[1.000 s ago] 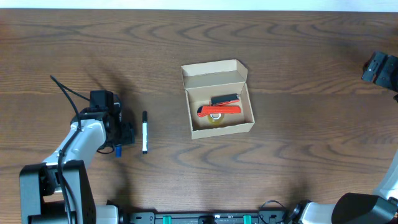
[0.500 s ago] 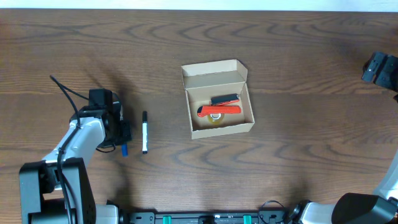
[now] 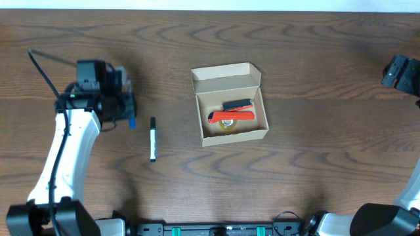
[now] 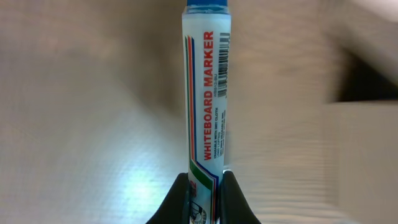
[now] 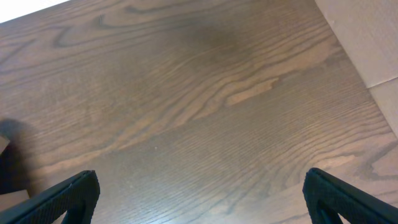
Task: Pack container
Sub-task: 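Lift the blue marker and lower it into the box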
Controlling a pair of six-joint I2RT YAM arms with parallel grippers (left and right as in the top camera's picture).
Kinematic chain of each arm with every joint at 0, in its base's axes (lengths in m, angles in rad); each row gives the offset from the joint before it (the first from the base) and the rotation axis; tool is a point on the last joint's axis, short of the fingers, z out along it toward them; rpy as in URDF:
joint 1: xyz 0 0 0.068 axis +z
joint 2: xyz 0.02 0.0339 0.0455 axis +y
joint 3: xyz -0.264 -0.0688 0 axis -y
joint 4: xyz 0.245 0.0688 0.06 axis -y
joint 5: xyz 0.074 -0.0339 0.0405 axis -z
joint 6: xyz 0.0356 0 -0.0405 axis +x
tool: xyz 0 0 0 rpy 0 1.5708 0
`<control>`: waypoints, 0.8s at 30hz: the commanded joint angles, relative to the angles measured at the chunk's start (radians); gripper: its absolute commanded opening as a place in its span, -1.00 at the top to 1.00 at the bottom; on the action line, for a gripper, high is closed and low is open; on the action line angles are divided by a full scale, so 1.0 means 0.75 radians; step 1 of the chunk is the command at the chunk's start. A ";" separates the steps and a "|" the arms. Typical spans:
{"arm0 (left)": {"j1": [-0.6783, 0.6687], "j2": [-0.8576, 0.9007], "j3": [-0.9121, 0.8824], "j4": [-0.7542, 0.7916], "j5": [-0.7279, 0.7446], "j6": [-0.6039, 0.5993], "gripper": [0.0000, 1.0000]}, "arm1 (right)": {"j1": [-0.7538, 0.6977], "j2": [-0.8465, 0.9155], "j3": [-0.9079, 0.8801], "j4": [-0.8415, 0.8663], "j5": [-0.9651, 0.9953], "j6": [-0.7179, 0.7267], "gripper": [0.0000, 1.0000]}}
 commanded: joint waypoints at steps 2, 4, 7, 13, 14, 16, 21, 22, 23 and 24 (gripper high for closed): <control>-0.113 -0.016 0.138 -0.035 0.274 0.307 0.89 | -0.012 0.005 0.011 0.004 0.014 -0.033 -0.98; -0.190 -0.016 0.192 -0.068 0.272 0.388 0.88 | -0.027 0.005 0.011 0.018 0.014 -0.012 -0.98; -0.323 -0.016 0.251 -0.092 0.263 0.513 0.88 | -0.082 0.005 0.011 0.036 0.014 0.086 -0.98; -0.534 -0.012 0.271 -0.063 0.229 0.635 0.89 | -0.253 0.005 0.011 0.040 -0.033 0.167 -0.99; -0.561 -0.008 0.271 -0.059 0.228 0.658 0.88 | -0.278 0.005 0.011 0.039 -0.040 0.168 -0.99; -0.613 0.000 0.271 -0.053 0.227 0.710 0.88 | -0.320 0.005 0.011 0.039 -0.064 0.173 -0.99; -0.740 0.034 0.271 0.016 0.226 0.838 0.88 | -0.352 0.005 0.011 0.045 -0.096 0.172 -0.99; -0.763 0.044 0.271 0.036 0.221 0.859 0.88 | -0.352 0.005 0.011 0.045 -0.096 0.172 -0.98; -0.787 0.053 0.271 0.061 0.200 0.871 0.88 | -0.350 0.005 0.011 0.045 -0.096 0.172 -0.98; -0.810 0.065 0.271 0.084 0.170 0.878 0.88 | -0.350 0.005 0.011 0.045 -0.096 0.171 -0.98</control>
